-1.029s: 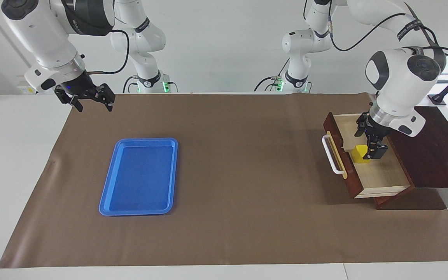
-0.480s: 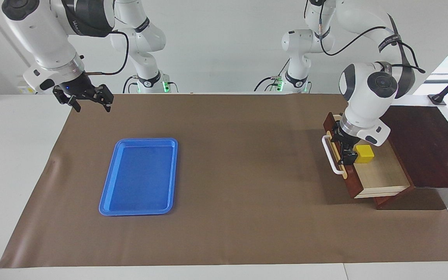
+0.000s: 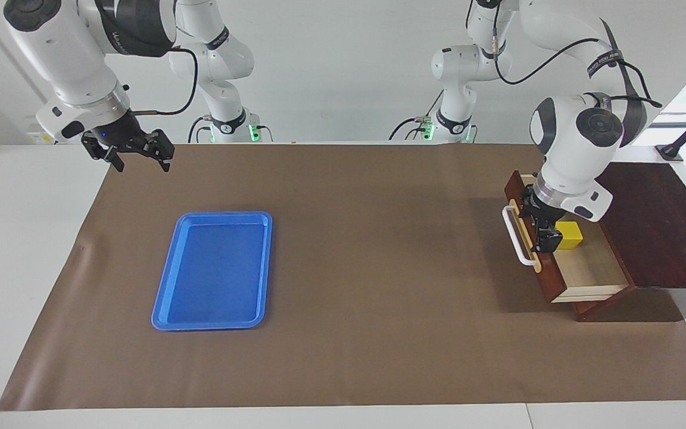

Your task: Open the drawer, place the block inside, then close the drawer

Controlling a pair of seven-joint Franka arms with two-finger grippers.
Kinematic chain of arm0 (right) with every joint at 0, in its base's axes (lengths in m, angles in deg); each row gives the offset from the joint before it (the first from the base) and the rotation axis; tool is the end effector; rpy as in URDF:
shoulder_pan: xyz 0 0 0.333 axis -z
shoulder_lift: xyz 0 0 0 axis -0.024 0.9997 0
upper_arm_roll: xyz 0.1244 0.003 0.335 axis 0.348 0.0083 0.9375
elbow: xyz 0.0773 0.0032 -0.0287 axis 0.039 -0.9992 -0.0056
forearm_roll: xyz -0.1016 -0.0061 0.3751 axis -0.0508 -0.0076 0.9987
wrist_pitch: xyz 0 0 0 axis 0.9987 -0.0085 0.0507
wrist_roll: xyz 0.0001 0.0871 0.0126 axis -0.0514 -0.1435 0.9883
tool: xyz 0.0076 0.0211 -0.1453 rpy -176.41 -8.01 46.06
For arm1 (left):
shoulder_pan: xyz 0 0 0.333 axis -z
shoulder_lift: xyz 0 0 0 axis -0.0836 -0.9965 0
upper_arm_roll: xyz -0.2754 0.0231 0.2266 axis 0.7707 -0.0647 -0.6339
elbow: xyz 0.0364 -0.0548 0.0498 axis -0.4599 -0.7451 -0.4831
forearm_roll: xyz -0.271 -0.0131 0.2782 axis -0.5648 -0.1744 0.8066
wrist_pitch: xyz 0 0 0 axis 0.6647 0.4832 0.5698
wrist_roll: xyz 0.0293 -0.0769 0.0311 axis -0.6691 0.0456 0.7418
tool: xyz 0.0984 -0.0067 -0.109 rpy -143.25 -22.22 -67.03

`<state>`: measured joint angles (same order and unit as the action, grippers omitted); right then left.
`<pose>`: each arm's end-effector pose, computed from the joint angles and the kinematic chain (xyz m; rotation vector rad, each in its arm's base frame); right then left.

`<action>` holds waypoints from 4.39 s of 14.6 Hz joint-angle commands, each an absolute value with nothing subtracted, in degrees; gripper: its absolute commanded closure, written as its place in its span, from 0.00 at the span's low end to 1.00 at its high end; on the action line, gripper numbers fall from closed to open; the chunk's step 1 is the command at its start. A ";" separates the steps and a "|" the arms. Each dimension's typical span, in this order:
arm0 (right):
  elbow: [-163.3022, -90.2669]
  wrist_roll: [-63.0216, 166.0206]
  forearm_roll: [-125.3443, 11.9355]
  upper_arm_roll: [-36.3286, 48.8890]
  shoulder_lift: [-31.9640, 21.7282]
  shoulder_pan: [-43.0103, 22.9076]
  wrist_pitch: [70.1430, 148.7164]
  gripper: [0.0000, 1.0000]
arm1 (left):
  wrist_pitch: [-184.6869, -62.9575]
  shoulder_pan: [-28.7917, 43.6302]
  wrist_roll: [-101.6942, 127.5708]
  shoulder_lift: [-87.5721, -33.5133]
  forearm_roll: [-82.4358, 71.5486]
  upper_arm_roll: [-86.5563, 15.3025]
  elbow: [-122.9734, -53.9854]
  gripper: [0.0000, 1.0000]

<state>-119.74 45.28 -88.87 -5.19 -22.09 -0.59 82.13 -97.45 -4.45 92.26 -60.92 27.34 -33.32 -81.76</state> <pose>0.5320 -0.0261 0.5897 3.1167 -0.0101 -0.1315 0.6117 -0.0442 0.4520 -2.2340 -2.0941 -0.1111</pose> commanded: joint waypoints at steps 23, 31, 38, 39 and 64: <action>-121.47 44.56 -90.02 -4.79 -23.45 -0.65 83.06 0.00 | -84.08 -13.68 52.21 -55.07 26.73 -30.58 -76.22 0.00; -121.38 44.56 -90.02 -4.79 -23.45 -0.74 83.24 0.00 | -75.18 -8.93 26.28 -51.54 22.77 -30.39 -76.93 0.00; -121.47 44.64 -90.02 -4.79 -23.45 -0.65 83.15 0.00 | -73.51 -9.54 15.78 -53.29 21.46 -29.78 -74.04 0.00; -121.47 44.64 -90.02 -4.79 -23.45 -0.65 83.24 0.00 | -72.64 -9.89 15.43 -53.90 21.28 -29.17 -72.64 0.00; -121.12 44.56 -89.93 -4.79 -23.27 -0.03 84.12 0.00 | -71.48 -4.36 4.88 -47.76 18.46 -31.36 -75.26 0.00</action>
